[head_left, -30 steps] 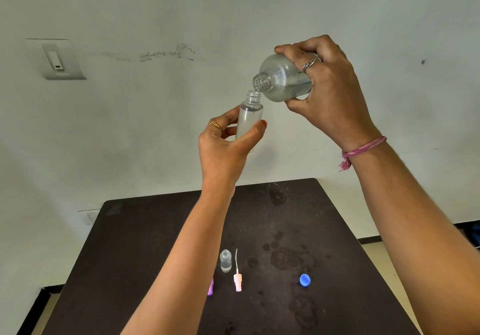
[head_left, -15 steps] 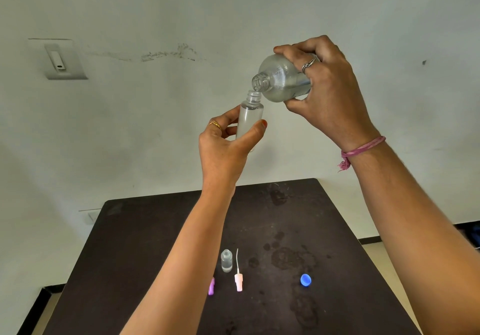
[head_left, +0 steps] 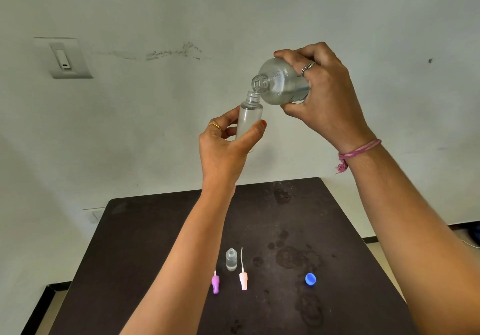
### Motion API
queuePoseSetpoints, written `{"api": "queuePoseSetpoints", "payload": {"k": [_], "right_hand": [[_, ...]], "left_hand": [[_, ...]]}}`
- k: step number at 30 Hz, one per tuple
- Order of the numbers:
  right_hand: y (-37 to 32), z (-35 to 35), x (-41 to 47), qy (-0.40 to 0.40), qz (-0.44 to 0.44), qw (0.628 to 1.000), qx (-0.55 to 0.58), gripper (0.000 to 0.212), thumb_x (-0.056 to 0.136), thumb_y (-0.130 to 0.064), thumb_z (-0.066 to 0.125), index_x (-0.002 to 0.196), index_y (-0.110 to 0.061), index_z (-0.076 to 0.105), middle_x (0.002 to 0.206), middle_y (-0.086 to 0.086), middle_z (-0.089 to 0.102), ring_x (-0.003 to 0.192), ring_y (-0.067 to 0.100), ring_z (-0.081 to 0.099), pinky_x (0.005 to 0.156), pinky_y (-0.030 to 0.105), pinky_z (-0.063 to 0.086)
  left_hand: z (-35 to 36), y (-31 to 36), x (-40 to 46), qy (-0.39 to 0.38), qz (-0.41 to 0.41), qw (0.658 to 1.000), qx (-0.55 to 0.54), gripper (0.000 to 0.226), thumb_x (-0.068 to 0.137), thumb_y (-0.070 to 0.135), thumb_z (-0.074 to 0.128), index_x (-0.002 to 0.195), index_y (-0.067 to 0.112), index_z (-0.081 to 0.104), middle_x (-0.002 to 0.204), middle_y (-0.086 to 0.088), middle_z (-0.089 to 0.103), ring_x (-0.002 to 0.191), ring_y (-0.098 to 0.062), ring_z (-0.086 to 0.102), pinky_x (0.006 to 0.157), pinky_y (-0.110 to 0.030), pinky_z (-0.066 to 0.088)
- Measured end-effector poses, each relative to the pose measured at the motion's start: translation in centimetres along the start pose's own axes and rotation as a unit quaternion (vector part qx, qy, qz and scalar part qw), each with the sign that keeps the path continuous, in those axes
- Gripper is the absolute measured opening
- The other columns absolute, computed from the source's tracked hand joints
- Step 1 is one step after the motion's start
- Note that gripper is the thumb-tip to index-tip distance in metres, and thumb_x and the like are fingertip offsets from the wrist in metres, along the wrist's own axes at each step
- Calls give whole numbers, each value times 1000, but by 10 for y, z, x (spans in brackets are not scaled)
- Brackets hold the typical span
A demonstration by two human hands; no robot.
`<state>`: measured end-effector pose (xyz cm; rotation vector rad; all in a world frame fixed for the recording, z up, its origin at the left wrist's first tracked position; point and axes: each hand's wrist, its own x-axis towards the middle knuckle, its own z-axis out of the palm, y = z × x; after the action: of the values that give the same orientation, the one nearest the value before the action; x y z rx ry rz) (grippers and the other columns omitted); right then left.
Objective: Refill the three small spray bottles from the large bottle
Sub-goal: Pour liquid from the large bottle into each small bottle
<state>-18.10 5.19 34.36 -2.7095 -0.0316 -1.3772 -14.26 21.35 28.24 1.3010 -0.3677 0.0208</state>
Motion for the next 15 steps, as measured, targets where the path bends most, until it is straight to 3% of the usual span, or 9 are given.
{"api": "queuePoseSetpoints", "payload": {"k": [5, 10, 13, 15], "right_hand": [[-7, 12, -3, -12, 31, 999, 31, 72, 64, -14, 82, 131, -21, 57, 116, 7, 53, 107, 23, 55, 90, 27, 49], [-16, 25, -4, -23, 56, 996, 63, 72, 63, -17, 83, 130, -21, 58, 114, 6, 54, 104, 16, 55, 85, 12, 38], [-22, 33, -6, -33, 70, 994, 83, 72, 62, -18, 84, 130, -21, 58, 113, 5, 54, 98, 9, 51, 79, -3, 29], [-28, 39, -7, -40, 80, 991, 96, 73, 62, -19, 85, 130, -20, 58, 113, 6, 55, 97, 10, 51, 76, -5, 29]], "left_hand": [[-8, -1, 2, 6, -2, 1000, -4, 35, 75, 21, 83, 103, 33, 67, 110, 0, 71, 99, -23, 67, 61, -18, 53], [-21, -4, 7, 19, -1, 1000, 1, 36, 75, 23, 84, 106, 31, 68, 110, 1, 71, 99, -23, 67, 68, -24, 56], [-31, -4, 10, 28, -2, 1000, -13, 38, 76, 20, 84, 109, 27, 67, 110, -1, 71, 99, -24, 67, 62, -17, 53], [-39, -4, 13, 34, 0, 999, -20, 38, 76, 18, 83, 110, 24, 68, 110, -3, 71, 100, -25, 67, 60, -14, 51]]}}
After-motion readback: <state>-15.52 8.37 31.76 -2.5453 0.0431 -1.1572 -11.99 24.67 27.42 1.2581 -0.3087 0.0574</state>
